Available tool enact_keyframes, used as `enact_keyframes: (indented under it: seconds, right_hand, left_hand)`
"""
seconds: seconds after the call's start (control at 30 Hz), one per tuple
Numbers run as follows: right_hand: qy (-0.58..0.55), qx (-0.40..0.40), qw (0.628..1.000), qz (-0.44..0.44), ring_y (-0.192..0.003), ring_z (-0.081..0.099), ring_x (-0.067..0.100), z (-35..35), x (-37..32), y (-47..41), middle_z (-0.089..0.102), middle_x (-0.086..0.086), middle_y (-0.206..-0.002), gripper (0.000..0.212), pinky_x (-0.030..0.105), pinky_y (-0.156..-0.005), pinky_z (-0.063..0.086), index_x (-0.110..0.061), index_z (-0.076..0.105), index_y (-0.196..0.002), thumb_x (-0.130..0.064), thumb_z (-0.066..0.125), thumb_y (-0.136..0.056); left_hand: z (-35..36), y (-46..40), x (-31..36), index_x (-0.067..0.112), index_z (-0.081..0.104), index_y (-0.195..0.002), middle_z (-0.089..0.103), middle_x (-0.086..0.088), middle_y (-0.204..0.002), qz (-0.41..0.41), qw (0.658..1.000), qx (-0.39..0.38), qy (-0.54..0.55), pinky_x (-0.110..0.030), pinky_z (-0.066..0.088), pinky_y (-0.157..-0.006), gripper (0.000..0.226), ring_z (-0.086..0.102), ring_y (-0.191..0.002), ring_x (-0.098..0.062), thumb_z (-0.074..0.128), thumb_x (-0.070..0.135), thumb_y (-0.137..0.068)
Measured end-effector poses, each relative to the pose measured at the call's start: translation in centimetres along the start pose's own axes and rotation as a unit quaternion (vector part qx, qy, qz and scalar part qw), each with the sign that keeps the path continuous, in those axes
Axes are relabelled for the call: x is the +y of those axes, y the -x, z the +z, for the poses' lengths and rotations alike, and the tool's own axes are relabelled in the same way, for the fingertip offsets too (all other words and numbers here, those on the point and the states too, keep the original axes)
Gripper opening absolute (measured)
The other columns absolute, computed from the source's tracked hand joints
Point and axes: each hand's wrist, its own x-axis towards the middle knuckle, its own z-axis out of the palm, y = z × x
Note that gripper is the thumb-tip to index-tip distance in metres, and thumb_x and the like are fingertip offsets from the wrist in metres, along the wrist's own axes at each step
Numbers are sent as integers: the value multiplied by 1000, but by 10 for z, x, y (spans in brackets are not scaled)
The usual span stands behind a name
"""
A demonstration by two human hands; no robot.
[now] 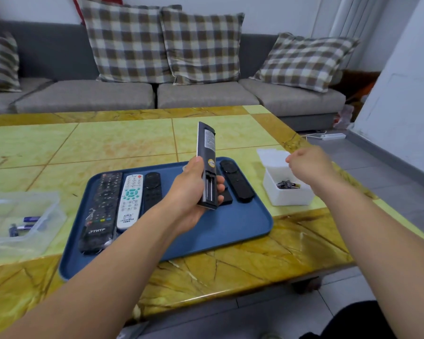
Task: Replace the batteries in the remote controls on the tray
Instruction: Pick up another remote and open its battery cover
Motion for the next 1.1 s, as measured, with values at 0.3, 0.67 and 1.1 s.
enact_keyframes:
  seconds: [0.3, 0.67, 1.1]
  right_hand:
    - [-173, -88, 947, -257, -75, 69, 14, 46, -101, 104, 72, -5, -74, 31, 35, -72, 60, -22, 73, -76, 2, 55, -83]
    - [-163, -353, 821, -418, -93, 66, -3, 138, -188, 232, 76, -3, -100, 44, 12, -88, 48, -12, 77, -105, 9, 44, -84]
    - [46, -311, 783, -537, -129, 50, 19, 203, -225, 279, 40, 1, -153, 50, 25, -104, 35, -16, 34, -153, -23, 42, -105]
  left_hand:
    - [-35, -2, 27, 13, 67, -107, 57, -1, -71, 130, 987, 77, -55, -26, 45, -52, 31, 52, -57, -13, 53, 41, -101]
    - [-177, 86, 104, 17, 62, -86, 53, 0, -66, 274, 931, 222, -93, -27, 42, -52, 9, 48, -55, -18, 63, 10, -91]
    - [-310, 122, 97, 18, 53, -87, 60, -6, -82, 233, 832, 493, -102, -32, 48, -59, 25, 55, -66, -23, 69, 3, -77]
